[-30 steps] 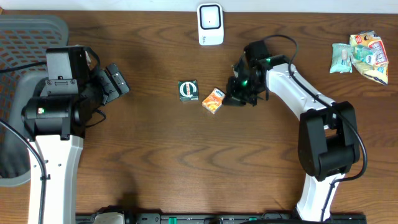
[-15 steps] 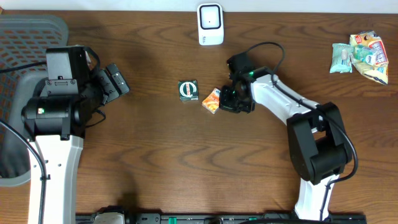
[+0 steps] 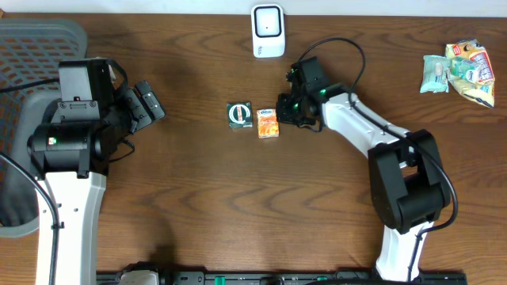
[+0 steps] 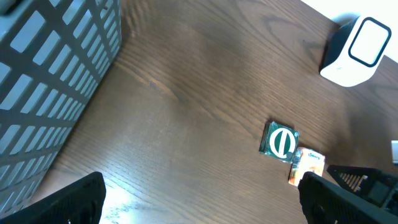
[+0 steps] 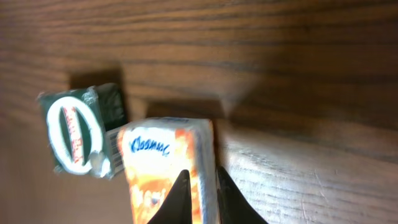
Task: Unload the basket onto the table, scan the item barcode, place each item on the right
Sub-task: 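Grasp the orange box with the right gripper, then lift the orange box and carry it toward the right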
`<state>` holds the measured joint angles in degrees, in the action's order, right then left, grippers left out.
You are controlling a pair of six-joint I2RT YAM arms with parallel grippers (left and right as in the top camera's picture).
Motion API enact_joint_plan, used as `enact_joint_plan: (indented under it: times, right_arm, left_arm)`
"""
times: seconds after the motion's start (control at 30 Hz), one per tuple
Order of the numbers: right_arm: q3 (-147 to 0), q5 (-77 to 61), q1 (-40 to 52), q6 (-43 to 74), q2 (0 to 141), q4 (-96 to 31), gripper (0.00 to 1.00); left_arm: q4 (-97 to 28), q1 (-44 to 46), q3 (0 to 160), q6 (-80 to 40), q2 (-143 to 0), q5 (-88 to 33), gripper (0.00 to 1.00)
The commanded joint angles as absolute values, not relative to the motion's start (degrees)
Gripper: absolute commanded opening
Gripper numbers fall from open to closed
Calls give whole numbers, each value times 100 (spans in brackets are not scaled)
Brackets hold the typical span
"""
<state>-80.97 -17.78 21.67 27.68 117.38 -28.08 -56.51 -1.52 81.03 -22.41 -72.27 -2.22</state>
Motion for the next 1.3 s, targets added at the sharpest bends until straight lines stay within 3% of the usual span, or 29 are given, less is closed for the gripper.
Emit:
enact_joint_plan:
  times: [0.0,0.3,0.43,0.57,0.8,0.9,1.17,1.23,1.27]
  right_arm:
    - [-8315,-2521,1999,2477,11675,-2987,13]
    - [-8313,-2762,2038,2453,11695,-3103,49]
    - [-8287,-2165,2226,2458,11756,-3105,69]
    - [-8265,-1577,2346,2477,11767,-3199,95]
    - [-8265,-1688,2357,2473,11767,-3194,96]
    - [-8241,-1181,2410,2272,11767,-3194,76]
    - [-8128,-1376,2541,2198,11780,-2974,79]
    - [-8103,-1459,2561,2200,11804,-2904,72]
    - [-8099,-1457,2576,2200,11815,-2902,63]
  left_arm:
    - [-5655,-187,8156,-2165,-7223,-167,98]
    - [-5655,-187,8154,-2165,-7223,-167,98]
    - [-5655,-187,8154,-2165,-7223,-167,98]
    - [-5658,-187,8156,-2165,-7223,-167,98]
    - [-5655,-187,8154,-2165,-7223,-167,98]
    - [-5655,-187,8154,-2165,-7223,-167,98]
    - [-5655,-187,8154,-2165,-7223,-169,98]
    - [-5655,-187,8154,-2165,-7223,-167,98]
    - [-5655,-187,8154,-2165,-7223,-167,98]
